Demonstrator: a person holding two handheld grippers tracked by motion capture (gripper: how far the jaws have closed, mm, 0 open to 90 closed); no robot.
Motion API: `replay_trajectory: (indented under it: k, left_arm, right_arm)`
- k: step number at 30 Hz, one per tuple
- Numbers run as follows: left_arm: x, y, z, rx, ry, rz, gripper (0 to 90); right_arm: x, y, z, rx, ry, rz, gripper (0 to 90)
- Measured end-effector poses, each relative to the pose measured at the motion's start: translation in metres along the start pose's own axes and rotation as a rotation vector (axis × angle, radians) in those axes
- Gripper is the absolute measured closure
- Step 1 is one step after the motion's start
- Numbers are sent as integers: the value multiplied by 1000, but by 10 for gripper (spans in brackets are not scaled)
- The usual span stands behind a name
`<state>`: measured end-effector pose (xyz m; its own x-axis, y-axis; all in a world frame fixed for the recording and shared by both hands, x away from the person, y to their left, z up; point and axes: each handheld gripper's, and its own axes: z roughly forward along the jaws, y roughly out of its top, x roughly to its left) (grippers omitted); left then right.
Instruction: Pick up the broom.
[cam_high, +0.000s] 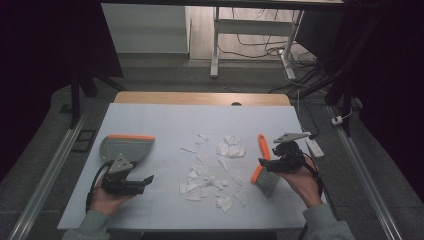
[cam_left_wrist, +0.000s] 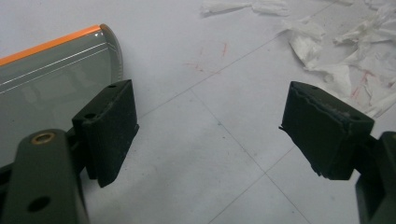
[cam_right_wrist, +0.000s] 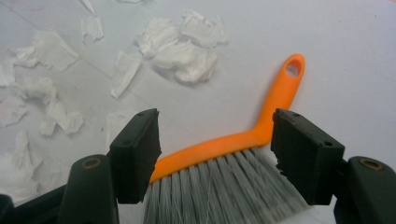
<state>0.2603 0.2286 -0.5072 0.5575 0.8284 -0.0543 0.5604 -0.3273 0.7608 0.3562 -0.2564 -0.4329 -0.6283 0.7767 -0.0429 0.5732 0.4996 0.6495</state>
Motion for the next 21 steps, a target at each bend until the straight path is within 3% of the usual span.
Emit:
replay_trajectory:
  k: [4,8,9,14,15,18,21]
  left_arm:
    - [0,0,-1,-6,-4,0,193]
    - [0,0,-1,-7,-3,5,194]
    - [0,0,-1,-7,-2,10,194]
    - [-1,0,-1,-10,-5,10,194]
    - [-1,0,-1,-10,-6,10,194]
    - [-1,0,0,-6,-6,10,194]
    - [-1,0,0,-5,-5,10,194]
  right_arm:
    - [-5,23,7,67,-8,33,334]
    - [-10,33,15,116,-18,59,334]
    - [-14,38,21,154,-24,83,334]
    - [-26,42,38,252,-56,146,336]
    - [-26,42,38,252,-56,146,336]
    - [-38,40,52,331,-82,197,336]
    - [-43,39,58,361,-94,217,336]
